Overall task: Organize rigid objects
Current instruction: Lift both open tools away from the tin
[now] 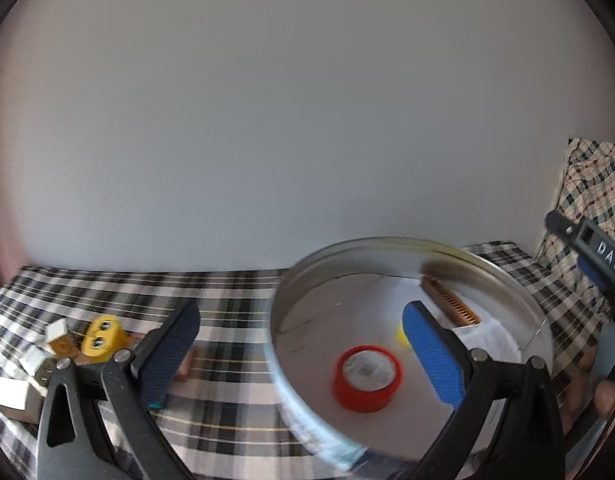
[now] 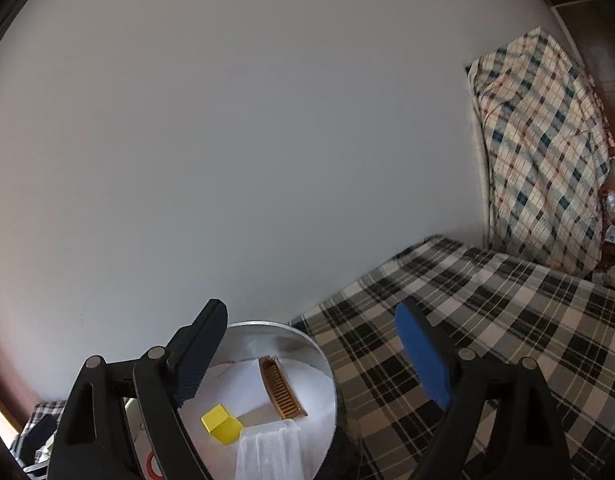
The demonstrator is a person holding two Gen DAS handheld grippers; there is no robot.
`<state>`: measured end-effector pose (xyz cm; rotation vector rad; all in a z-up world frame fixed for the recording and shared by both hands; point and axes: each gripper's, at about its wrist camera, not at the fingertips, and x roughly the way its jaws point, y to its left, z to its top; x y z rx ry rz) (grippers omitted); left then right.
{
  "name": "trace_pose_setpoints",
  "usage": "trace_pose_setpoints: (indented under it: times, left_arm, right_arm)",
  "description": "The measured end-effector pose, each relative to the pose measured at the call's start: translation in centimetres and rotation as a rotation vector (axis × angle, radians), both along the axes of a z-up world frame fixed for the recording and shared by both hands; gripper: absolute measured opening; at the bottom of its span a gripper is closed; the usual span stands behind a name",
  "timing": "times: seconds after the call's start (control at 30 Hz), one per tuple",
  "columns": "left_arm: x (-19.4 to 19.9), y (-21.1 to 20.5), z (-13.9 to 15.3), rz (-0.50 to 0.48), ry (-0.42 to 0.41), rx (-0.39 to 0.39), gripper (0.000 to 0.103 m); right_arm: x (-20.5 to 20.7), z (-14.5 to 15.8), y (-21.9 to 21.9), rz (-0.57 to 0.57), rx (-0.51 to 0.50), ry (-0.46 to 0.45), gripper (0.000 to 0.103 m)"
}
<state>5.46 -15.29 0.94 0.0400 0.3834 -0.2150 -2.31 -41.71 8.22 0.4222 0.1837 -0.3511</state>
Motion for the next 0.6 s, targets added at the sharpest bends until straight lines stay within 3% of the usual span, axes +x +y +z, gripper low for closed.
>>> trace_pose_setpoints:
  times: [0.3, 0.37, 0.6]
  left_arm:
    - [-1.8, 4.7, 0.1, 0.095, -0.091, 0.021, 0.103]
    - [-1.8, 5.4, -0.2, 0.105, -0.086, 0.034, 0.103]
    - [-1.8, 7.1, -0.3, 0.121, -0.077, 0.028, 0.103]
  right_arm:
    - [-3.6, 0.3, 2.7, -0.143, -0.158, -0.154, 0.088]
    - [-4.0, 0.4, 3.3, -0.164, -0.179, -0.152, 0.092]
    - [-5.0, 0.0, 4.7, -0.181, -0.213, -0.118, 0.093]
